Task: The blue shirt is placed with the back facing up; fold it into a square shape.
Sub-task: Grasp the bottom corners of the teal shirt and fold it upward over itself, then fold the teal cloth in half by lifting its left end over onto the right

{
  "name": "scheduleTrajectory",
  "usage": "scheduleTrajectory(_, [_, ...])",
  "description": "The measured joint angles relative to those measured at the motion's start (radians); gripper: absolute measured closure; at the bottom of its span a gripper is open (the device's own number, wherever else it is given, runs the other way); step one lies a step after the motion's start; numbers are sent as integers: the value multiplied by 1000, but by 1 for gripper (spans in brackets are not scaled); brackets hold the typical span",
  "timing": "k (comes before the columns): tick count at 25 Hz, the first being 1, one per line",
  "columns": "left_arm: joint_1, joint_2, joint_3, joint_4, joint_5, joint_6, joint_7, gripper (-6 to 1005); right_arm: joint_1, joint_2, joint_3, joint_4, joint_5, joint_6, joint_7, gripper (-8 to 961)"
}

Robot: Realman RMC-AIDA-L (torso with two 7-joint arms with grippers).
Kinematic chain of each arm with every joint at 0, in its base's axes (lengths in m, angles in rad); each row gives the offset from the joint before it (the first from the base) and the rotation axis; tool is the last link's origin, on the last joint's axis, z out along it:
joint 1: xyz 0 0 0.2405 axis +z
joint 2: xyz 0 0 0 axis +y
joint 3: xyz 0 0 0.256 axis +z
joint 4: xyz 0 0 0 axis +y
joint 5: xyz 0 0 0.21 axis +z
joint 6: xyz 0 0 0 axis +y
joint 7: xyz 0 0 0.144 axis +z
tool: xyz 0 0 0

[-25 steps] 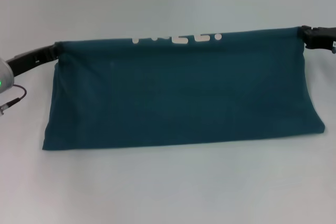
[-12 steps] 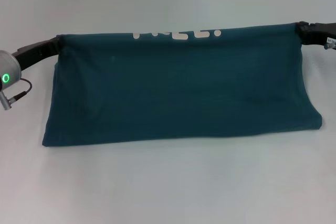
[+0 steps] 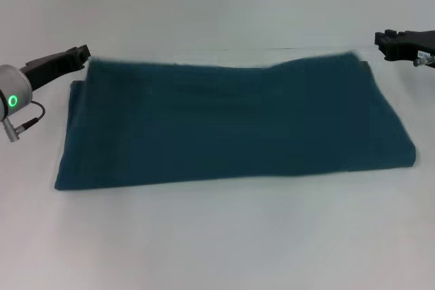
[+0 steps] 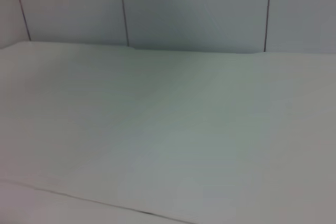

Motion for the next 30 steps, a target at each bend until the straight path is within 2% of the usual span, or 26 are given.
scheduleTrajectory(3, [0,-2,1,-1,-21,-35,1,797,-5,17,-4,-30,31,33,-14,708])
scheduleTrajectory(4, [3,-4,1,1,-39,-45,6,785,-7,21,-6,-37,43,38,-15,689])
scheduleTrajectory(9, [19,-6,1,5,-106,-54,44,554,-15,18,-9,-46,70,39,-12,592])
scheduleTrajectory(14, [30,-6,2,5,-114,-34,45,447,-27,14,-8,-47,73,15,-2,496])
scheduleTrajectory(15, [30,-6,2,5,-114,-34,45,425,-32,14,-7,-49,73,2,2,446])
scheduleTrajectory(19, [62,-7,14,8,-114,106,40,339,-56,8,-9,-56,74,-82,37,247])
scheduleTrajectory(25, [126,-13,14,31,-116,320,13,135,-126,11,-13,-121,71,-298,114,68])
scheduleTrajectory(30, [180,-23,13,57,-116,414,-15,139,-192,18,-23,-191,69,-435,209,71])
